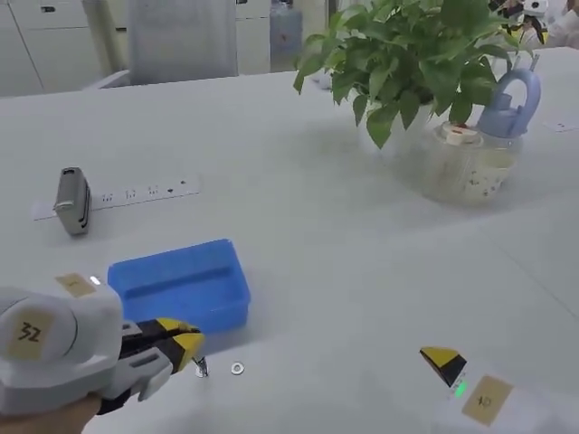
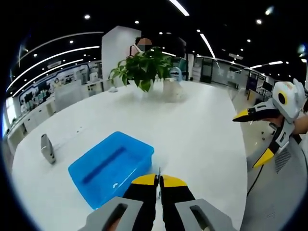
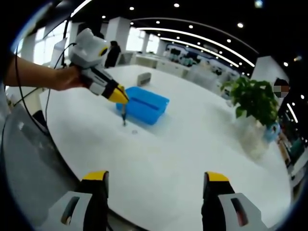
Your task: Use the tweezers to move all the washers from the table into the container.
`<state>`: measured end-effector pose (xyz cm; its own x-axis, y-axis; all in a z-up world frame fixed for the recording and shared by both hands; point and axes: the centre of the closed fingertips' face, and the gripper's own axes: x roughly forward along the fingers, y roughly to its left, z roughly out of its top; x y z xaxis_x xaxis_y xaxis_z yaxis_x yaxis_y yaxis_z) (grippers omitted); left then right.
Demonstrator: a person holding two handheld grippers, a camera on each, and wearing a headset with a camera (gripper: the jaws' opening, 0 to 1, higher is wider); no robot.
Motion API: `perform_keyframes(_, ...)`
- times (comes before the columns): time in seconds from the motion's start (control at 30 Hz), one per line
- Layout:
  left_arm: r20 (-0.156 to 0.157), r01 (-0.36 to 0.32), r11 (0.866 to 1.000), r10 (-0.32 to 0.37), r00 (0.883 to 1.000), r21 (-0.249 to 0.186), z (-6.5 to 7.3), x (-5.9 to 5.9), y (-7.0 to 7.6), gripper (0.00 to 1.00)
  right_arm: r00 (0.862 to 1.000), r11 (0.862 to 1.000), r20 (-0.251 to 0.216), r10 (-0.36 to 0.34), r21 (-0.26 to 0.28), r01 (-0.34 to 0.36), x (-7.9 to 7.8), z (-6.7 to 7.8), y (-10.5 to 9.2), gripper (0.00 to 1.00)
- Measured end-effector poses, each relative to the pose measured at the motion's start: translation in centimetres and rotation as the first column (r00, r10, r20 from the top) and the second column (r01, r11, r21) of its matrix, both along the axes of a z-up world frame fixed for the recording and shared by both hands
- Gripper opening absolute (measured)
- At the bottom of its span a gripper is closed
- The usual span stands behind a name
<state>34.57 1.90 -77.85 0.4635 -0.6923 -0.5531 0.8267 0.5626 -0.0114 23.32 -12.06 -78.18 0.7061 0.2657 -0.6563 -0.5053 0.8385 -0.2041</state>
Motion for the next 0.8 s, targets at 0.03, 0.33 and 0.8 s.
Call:
perform_keyframes(0.03, 0.001, 0.002, 1.000, -0.002, 1.000, 0.002, 0.1, -0.1, 0.0, 0.00, 1.000, 1.000, 0.001, -0.001, -0.001, 0.001, 0.0, 0.0, 0.0, 0.79)
perform_keyframes(0.33, 0.032, 0.015, 1.000, -0.015, 0.999, -0.003, 1.9, 0.0, 0.0, 0.00, 1.000, 1.000, 0.002, 0.005, -0.003, -0.005, 0.0, 0.0, 0.1, 0.79)
perform_keyframes(0.8, 0.103, 0.011, 1.000, -0.009, 0.995, -0.018, 5.9, 1.6, 0.6, 0.00, 1.000, 1.000, 0.009, -0.005, -0.010, 0.005, 0.1, 0.1, -0.1, 0.79)
